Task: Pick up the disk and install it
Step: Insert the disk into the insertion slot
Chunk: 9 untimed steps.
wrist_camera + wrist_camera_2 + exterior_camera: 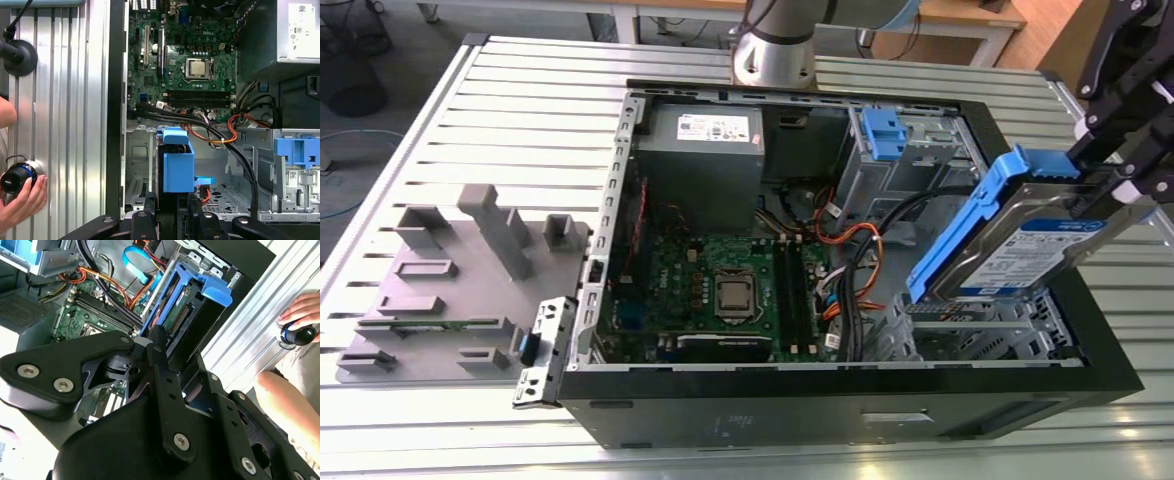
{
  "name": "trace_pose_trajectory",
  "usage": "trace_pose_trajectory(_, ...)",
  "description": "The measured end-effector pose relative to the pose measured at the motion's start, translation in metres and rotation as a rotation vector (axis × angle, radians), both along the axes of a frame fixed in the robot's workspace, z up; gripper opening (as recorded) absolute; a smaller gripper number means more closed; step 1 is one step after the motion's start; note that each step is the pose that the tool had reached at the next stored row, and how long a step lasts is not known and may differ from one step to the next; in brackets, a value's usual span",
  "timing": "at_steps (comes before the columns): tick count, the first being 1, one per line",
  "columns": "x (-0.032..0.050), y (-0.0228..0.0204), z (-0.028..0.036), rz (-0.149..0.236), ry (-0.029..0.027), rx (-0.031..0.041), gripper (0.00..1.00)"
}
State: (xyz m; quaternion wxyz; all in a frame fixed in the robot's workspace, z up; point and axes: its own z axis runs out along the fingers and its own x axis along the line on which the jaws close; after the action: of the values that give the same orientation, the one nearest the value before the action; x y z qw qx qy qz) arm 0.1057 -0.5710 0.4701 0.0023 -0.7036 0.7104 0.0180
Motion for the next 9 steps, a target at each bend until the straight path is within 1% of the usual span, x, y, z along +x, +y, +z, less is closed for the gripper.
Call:
trace_pose_trajectory(6,0.0040,0.0000,-0.0048,0.000,0.0000,-0.0001,0.35)
trace_pose_trajectory(9,0.0046,0.0000,-0.0075,0.000,0.0000,-0.0004,0.35)
